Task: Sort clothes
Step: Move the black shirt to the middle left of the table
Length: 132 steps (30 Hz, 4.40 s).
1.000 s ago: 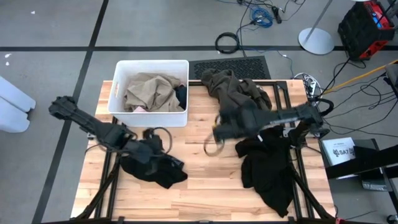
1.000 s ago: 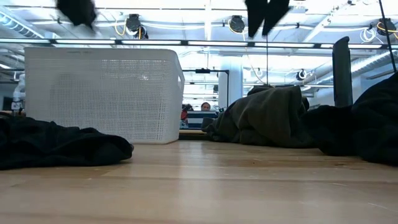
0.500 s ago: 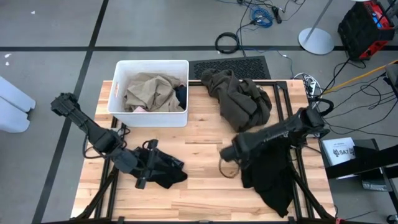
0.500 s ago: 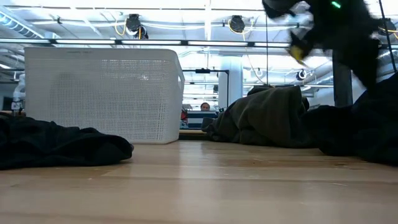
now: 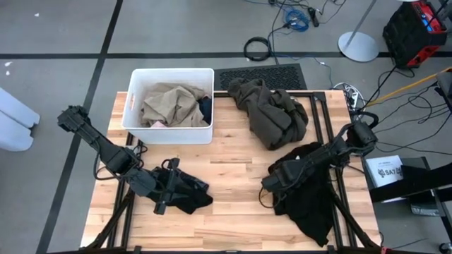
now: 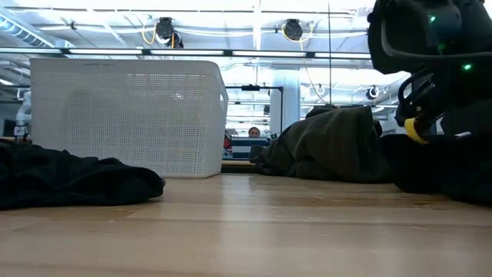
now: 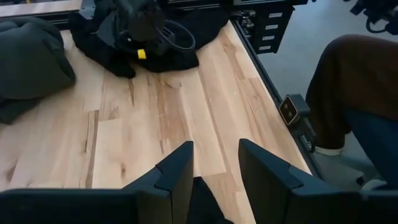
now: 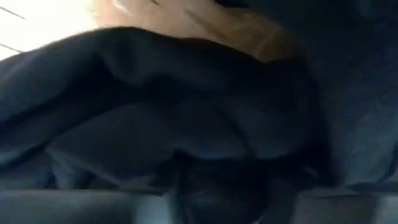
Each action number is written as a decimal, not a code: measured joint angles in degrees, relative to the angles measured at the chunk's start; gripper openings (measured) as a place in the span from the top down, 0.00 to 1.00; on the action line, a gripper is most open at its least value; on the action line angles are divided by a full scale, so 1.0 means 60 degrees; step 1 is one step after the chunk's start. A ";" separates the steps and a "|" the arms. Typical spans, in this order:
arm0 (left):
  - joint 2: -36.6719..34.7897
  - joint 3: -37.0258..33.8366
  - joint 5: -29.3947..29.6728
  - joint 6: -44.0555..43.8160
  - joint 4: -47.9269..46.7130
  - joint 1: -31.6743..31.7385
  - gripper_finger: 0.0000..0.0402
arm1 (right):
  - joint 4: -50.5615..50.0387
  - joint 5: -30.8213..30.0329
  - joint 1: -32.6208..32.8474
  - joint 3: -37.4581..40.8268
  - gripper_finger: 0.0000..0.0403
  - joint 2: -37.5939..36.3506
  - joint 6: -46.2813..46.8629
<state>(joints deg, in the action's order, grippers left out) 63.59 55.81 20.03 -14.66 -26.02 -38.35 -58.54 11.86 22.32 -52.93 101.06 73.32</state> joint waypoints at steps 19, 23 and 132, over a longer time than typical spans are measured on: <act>-0.0047 0.0003 -0.0050 0.0133 0.0551 -0.0018 0.66 | -0.0446 -0.3972 0.0432 -0.7195 0.98 -0.0131 -0.3842; -0.0047 0.0003 -0.0608 0.0770 0.1212 -0.0174 0.66 | 0.1356 -0.4423 0.0328 -0.8510 0.98 -0.0138 -0.6753; 0.5818 0.0601 -0.2051 0.0769 0.2670 -0.0224 0.53 | -0.1304 -0.9952 0.3560 -1.0228 0.47 0.0481 -0.5405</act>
<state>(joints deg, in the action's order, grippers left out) 98.50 59.42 7.72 -10.04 -10.00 -39.69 -66.36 -47.85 43.68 -114.30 103.94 40.89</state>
